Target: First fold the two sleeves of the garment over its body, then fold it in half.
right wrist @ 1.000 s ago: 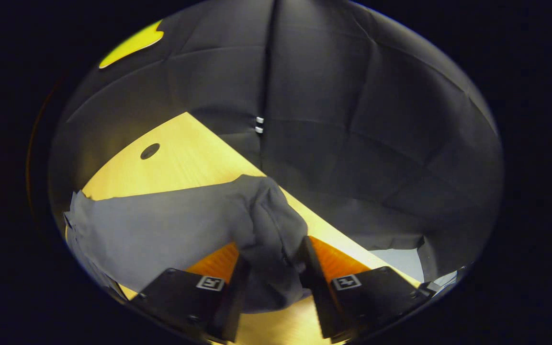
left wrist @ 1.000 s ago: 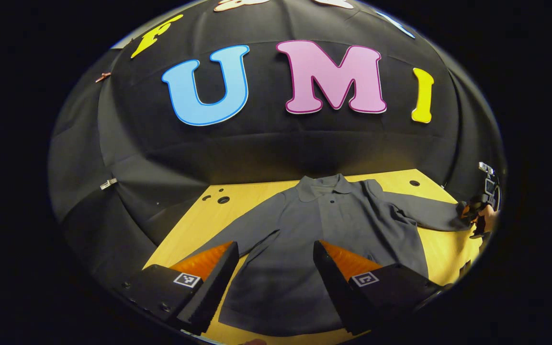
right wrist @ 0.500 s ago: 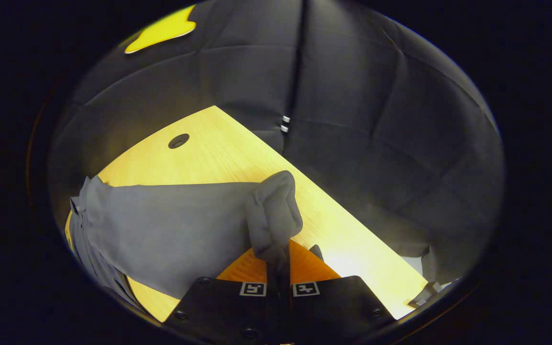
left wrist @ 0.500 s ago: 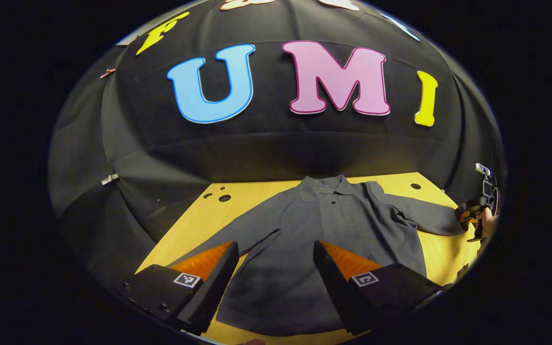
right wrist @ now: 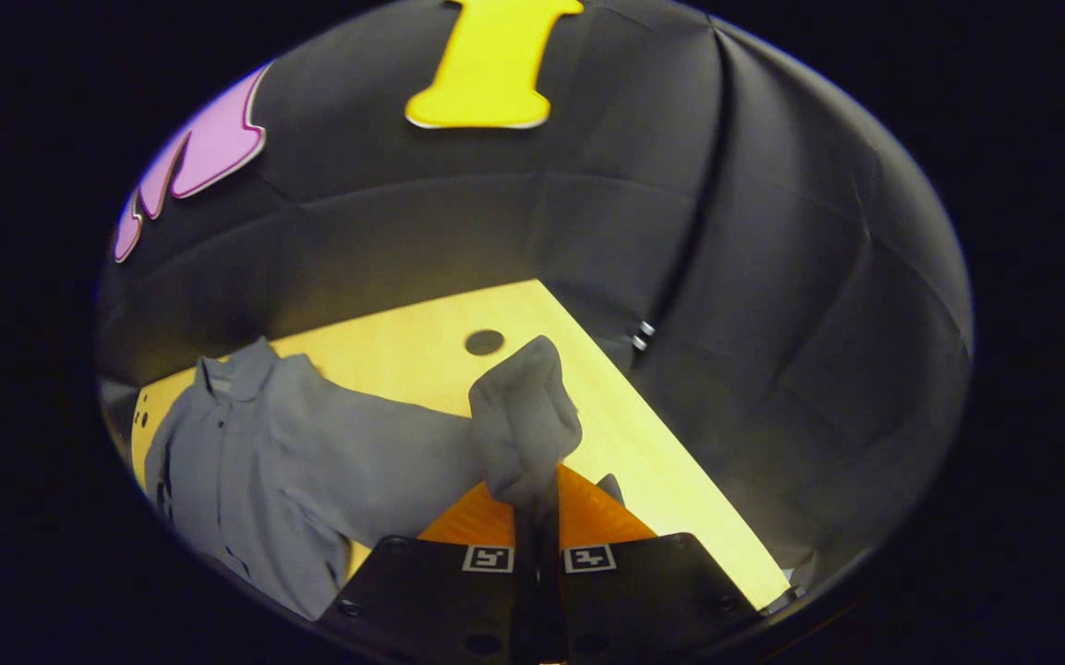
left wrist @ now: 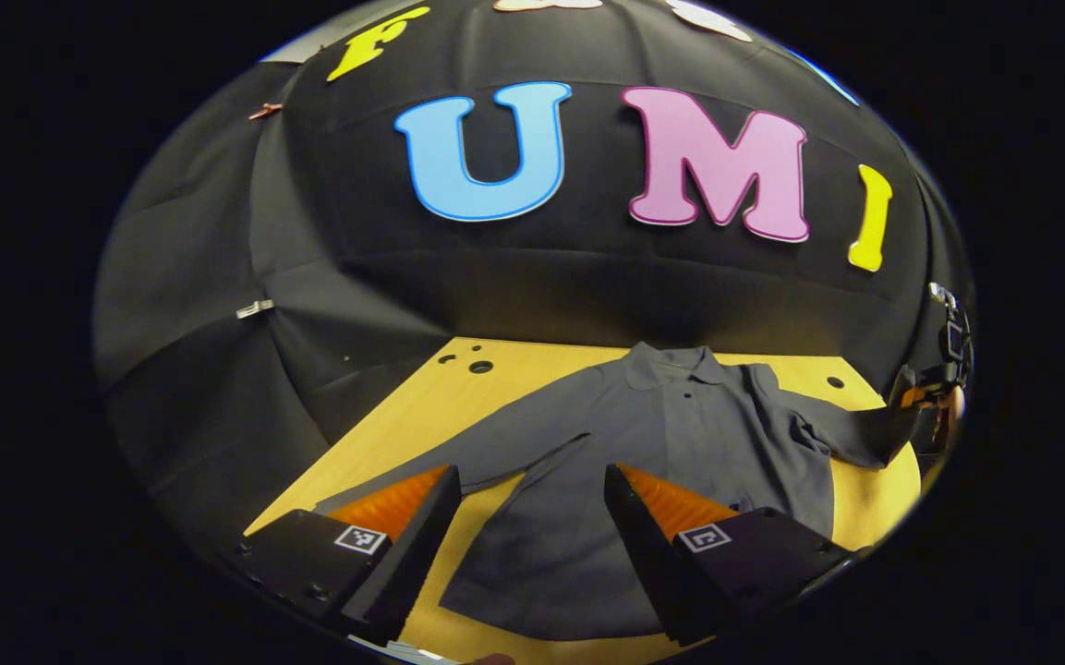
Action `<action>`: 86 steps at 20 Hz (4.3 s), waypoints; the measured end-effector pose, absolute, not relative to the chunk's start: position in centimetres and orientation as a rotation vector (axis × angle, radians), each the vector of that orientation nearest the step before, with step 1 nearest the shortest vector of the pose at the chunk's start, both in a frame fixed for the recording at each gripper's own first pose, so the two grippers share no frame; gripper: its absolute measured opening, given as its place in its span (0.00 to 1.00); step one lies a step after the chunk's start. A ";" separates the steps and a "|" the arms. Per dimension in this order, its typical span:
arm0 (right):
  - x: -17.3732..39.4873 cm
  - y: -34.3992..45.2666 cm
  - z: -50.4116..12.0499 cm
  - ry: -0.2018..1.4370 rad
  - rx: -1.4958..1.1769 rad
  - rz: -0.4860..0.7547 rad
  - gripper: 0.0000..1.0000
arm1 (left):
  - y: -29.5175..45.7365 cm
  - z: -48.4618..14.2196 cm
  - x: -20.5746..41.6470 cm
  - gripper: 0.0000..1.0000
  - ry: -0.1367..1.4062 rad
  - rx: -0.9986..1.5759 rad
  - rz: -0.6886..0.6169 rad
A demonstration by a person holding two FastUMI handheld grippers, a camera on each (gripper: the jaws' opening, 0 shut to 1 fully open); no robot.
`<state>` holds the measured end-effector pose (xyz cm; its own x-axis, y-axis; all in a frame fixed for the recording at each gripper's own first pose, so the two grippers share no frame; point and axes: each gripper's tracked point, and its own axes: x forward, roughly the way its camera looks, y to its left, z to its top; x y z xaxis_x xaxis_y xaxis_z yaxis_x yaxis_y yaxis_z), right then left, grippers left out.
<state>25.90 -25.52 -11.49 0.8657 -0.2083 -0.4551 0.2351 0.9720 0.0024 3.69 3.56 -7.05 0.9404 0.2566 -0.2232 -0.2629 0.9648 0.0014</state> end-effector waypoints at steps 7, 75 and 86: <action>30.2 -12.6 -4.2 0.342 -0.028 -0.033 0.05 | 7.7 -8.5 0.4 0.99 0.246 -0.080 0.374; 6.6 -6.5 -4.9 0.360 0.027 0.001 0.99 | 24.6 -21.3 8.4 0.06 0.593 -0.166 0.291; 12.1 -13.4 -7.6 0.402 0.009 0.064 0.99 | 15.7 -6.5 17.3 0.05 0.362 -0.269 0.269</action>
<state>12.10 -13.44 -7.58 0.9183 0.0644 -0.3906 -0.0608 0.9979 0.0216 17.27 15.75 -6.45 0.9006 0.2090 -0.3811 -0.3044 0.9292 -0.2096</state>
